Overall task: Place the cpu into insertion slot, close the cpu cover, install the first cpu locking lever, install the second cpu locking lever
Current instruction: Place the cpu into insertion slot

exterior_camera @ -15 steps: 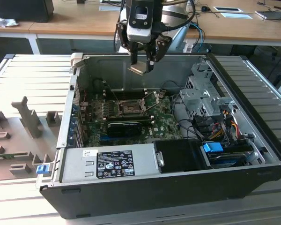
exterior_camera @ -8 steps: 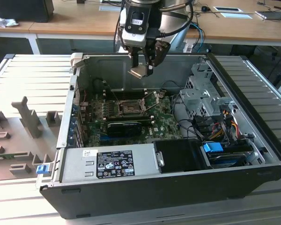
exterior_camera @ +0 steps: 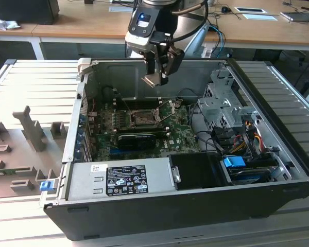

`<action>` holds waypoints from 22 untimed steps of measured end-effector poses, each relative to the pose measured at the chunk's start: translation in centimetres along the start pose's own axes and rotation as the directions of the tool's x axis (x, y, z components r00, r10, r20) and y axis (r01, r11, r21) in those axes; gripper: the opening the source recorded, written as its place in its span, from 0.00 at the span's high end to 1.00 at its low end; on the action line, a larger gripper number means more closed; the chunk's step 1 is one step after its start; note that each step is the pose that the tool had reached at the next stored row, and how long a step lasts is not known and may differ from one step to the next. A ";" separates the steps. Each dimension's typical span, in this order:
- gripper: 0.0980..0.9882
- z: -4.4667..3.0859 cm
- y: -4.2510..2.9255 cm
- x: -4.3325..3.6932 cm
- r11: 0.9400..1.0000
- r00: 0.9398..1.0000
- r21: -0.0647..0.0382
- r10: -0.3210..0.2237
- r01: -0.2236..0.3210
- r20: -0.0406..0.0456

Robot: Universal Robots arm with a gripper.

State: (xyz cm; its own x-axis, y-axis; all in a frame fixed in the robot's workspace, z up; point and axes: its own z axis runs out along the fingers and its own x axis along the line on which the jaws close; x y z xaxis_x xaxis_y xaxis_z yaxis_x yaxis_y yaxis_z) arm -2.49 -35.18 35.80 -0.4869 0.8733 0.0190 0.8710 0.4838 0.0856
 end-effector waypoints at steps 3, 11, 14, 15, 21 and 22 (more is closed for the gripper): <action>0.52 0.07 0.00 0.00 0.998 0.998 -0.001 0.064 -0.064 0.005; 0.52 0.17 -0.01 0.00 0.982 0.982 -0.005 0.189 -0.189 0.016; 0.52 0.23 -0.01 0.00 0.976 0.976 -0.006 0.217 -0.217 0.018; 0.52 0.26 -0.02 0.00 0.976 0.975 -0.006 0.220 -0.220 0.018; 0.52 0.61 -0.06 -0.01 0.975 0.975 -0.006 0.223 -0.223 0.019; 0.52 0.65 -0.06 -0.02 0.975 0.975 -0.006 0.224 -0.223 0.019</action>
State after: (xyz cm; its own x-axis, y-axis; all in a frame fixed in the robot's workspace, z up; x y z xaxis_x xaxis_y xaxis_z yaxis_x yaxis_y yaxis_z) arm -2.49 -35.19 35.14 -0.2786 0.9602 0.0189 0.9573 0.2760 0.0856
